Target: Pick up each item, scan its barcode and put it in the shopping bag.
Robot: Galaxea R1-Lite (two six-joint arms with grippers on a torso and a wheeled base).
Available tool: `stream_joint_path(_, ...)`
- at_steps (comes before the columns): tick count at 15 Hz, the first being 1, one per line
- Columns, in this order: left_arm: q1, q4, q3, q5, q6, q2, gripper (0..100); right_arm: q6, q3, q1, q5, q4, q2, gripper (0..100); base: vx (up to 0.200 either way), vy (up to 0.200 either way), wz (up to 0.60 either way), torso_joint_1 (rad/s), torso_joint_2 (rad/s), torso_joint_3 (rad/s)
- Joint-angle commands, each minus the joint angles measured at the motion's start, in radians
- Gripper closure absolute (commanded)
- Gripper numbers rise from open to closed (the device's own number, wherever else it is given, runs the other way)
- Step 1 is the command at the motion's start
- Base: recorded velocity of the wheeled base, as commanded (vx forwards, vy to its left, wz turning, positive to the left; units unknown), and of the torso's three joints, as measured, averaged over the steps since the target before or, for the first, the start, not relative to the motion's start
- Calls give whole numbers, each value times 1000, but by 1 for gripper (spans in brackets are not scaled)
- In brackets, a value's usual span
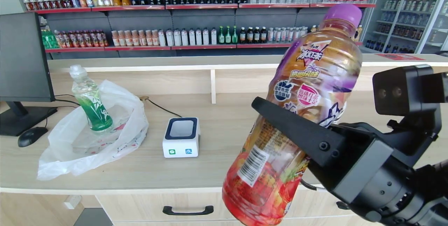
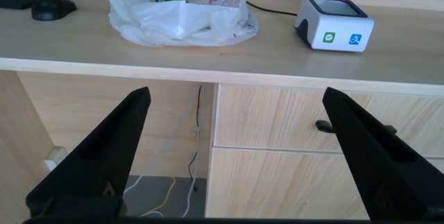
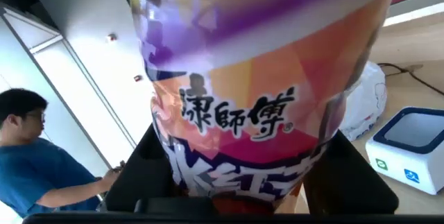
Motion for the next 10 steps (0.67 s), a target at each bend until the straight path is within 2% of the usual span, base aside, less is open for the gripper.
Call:
stream_joint_path(1,0,0,0,0,0,0,0,16,-13,0,0,-1,7,100,0,0,0,0,0,0)
stream_joint_path(4,0,0,0,0,0,0,0,38,-15,5,11,-1,4,100,0,0,0,0,0,0)
stream_joint_path(7,0,0,0,0,0,0,0,122,-23,6,23,-1,-17,100,0,0,0,0,0,0)
stream_joint_path(10,0,0,0,0,0,0,0,134,-24,5,25,-1,-16,100,0,0,0,0,0,0)
